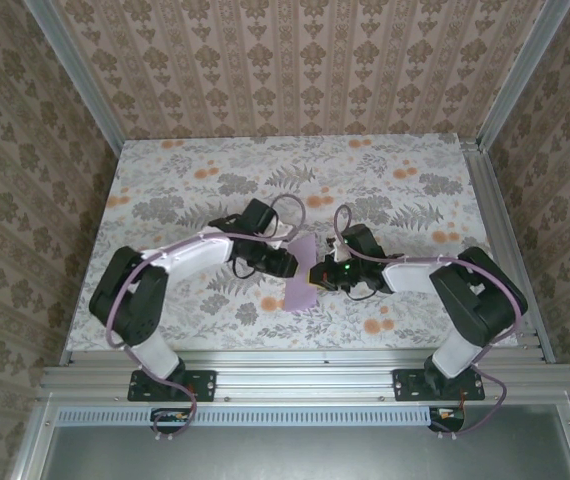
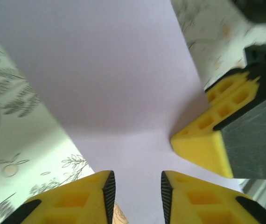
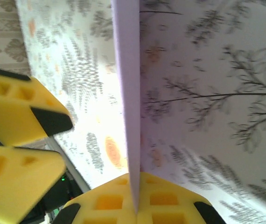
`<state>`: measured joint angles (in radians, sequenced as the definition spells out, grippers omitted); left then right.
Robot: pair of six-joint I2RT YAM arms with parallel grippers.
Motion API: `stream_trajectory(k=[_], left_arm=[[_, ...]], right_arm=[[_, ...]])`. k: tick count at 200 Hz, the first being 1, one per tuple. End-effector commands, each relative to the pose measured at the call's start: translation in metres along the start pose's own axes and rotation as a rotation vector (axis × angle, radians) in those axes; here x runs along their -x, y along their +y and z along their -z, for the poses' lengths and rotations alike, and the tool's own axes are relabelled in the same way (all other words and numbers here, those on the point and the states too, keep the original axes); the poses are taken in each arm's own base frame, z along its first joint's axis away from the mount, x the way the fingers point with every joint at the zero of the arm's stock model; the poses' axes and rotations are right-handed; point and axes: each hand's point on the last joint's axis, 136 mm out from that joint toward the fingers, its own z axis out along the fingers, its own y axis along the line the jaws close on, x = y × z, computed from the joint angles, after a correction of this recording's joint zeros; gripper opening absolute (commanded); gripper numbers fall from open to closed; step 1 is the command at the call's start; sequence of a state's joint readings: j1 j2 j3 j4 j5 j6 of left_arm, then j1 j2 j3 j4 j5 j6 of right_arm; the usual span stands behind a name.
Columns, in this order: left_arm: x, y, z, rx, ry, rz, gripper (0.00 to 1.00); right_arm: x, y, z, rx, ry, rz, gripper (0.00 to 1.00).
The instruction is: Fold a paper plane with a square sheet of paper (pick it up from the middle)
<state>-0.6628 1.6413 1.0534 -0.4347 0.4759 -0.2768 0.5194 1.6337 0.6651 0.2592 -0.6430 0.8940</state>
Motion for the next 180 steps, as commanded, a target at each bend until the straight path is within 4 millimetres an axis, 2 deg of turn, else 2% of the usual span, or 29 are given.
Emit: stream_trajectory(k=[1,32,59,68,91,138,151,180], left_arm=[[0.014,-0.007,0.027,-0.036,-0.076,0.049,0.40],[0.014,-0.011,0.044,-0.075,-0.124,0.117,0.49],[0.013,-0.010,0.062,-0.104,-0.198,0.197,0.53],[0.013,-0.011,0.068,-0.120,-0.226,0.227,0.58],[0.011,-0.020,0.078,-0.181,-0.277,0.280,0.59],[0.010,-0.029,0.081,-0.304,-0.343,0.403,0.60],[0.010,-0.037,0.083,-0.363,-0.340,0.418,0.60],[0.008,-0.038,0.084,-0.373,-0.347,0.435,0.60]], right_arm=[[0.011,0.038,0.016,0.085,-0.022,0.043,0.00],[0.019,0.061,0.030,0.157,-0.049,0.054,0.00],[0.027,0.077,0.044,0.201,-0.082,0.063,0.00],[0.029,0.083,0.049,0.216,-0.093,0.066,0.00],[0.035,0.094,0.058,0.242,-0.114,0.074,0.00],[0.043,0.108,0.069,0.293,-0.143,0.072,0.00],[0.044,0.111,0.071,0.300,-0.149,0.074,0.00],[0.048,0.116,0.074,0.317,-0.161,0.073,0.00]])
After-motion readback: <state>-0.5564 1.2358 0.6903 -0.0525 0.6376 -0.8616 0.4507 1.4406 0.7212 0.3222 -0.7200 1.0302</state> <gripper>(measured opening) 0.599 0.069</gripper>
